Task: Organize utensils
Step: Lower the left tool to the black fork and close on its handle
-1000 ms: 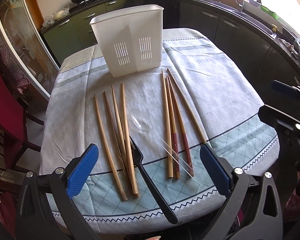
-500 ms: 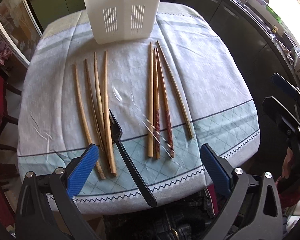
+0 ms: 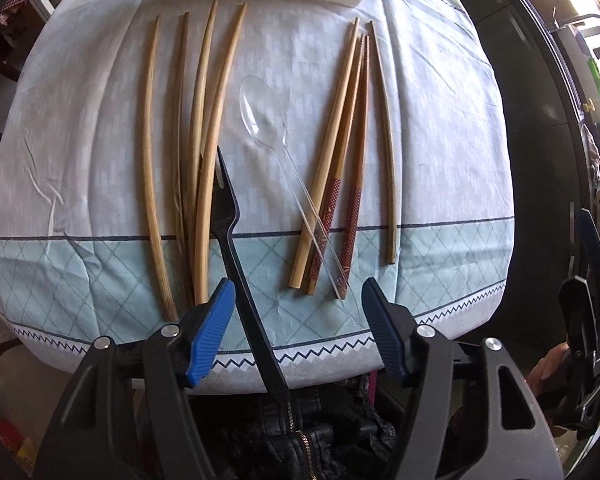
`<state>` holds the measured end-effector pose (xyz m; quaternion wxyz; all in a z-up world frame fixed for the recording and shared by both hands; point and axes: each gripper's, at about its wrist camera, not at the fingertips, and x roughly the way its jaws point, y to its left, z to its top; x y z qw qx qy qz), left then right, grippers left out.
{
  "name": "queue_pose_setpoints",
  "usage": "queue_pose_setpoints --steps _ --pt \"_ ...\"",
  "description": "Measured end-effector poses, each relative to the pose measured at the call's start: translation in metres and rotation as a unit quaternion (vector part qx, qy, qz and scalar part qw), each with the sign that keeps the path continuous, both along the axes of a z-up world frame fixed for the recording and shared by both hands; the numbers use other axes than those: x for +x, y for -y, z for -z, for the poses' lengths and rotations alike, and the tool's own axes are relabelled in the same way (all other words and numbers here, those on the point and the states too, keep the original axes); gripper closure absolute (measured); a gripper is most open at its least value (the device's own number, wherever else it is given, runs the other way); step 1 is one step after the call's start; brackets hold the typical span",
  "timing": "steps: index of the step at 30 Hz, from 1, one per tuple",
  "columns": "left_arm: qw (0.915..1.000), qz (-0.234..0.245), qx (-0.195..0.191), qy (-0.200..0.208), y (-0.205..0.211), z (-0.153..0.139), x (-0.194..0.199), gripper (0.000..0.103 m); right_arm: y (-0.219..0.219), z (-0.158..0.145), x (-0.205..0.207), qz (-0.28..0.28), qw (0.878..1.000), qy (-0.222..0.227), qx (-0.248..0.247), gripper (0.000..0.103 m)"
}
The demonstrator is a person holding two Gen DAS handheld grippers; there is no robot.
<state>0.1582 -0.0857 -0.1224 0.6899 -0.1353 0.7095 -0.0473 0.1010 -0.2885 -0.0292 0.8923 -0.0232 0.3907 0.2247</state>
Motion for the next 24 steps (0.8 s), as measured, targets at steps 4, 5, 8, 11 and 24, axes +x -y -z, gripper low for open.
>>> queue_pose_setpoints --steps 4,5,8,11,24 --pt "0.9997 -0.016 -0.003 -0.016 -0.005 0.008 0.002 0.048 0.001 0.003 0.0 -0.002 1.0 -0.003 -0.001 0.004" --pt "0.9997 -0.017 -0.001 -0.017 -0.005 0.009 0.003 0.051 0.0 0.003 0.001 -0.003 1.0 -0.004 -0.002 0.004" --pt "0.9994 -0.023 0.007 -0.025 -0.006 0.016 0.006 0.061 -0.003 0.004 0.0 -0.007 1.0 -0.004 -0.003 0.004" --pt "0.9986 -0.034 0.013 -0.037 -0.011 0.024 0.007 0.062 -0.007 0.004 -0.002 -0.014 1.0 -0.003 -0.007 0.004" --pt "0.9977 -0.06 -0.003 -0.033 -0.026 0.033 0.026 0.092 -0.015 0.006 -0.003 -0.023 1.0 -0.003 -0.02 0.004"
